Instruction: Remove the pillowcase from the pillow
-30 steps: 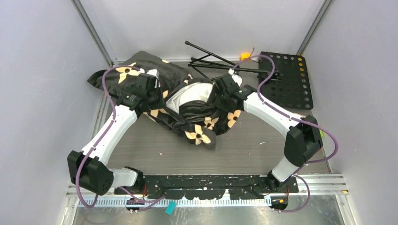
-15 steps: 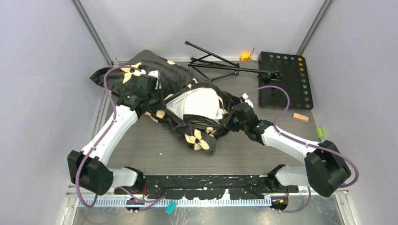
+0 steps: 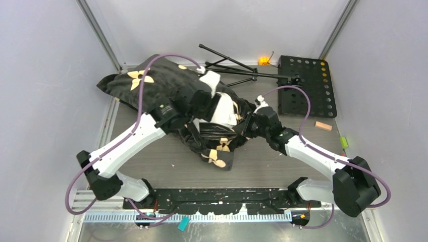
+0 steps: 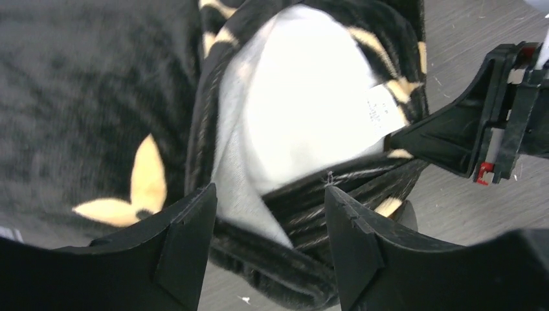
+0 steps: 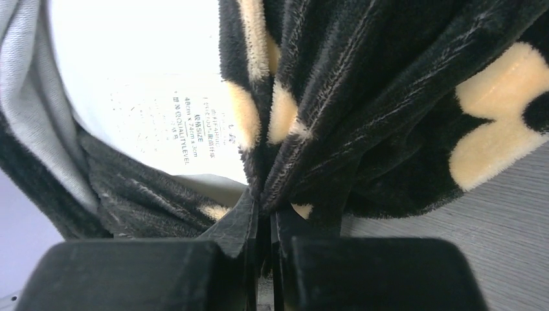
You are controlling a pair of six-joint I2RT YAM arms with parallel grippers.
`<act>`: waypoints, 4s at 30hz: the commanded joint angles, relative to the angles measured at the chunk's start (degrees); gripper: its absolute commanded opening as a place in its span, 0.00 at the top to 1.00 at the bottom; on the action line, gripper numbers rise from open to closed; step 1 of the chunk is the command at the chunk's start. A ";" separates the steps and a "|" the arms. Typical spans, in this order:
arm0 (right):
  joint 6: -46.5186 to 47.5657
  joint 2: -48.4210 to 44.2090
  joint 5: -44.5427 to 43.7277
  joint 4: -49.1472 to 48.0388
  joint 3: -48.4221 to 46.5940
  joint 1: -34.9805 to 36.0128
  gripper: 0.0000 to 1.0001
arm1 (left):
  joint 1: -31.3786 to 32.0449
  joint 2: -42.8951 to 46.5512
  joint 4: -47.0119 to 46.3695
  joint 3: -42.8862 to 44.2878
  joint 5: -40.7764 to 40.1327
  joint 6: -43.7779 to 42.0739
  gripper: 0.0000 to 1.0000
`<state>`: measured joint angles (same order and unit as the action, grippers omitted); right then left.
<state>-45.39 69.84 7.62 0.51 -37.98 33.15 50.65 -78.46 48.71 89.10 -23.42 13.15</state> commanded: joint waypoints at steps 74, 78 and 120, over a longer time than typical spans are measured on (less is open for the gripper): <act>23.92 -5.18 -10.36 27.11 -22.82 6.37 0.14 | -13.11 -3.77 -1.63 -7.34 27.40 2.22 1.00; 23.50 0.13 -17.40 29.43 -26.77 7.92 0.13 | -13.10 -3.56 -1.63 -7.17 27.98 2.32 1.00; 3.62 -8.19 23.75 -4.06 -6.29 -18.64 0.12 | -13.12 -0.41 -10.68 -4.26 36.98 6.25 1.00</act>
<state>-40.93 61.25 27.40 0.71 -41.12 14.63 37.30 -78.91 45.87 79.59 5.30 17.17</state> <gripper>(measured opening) 0.862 0.055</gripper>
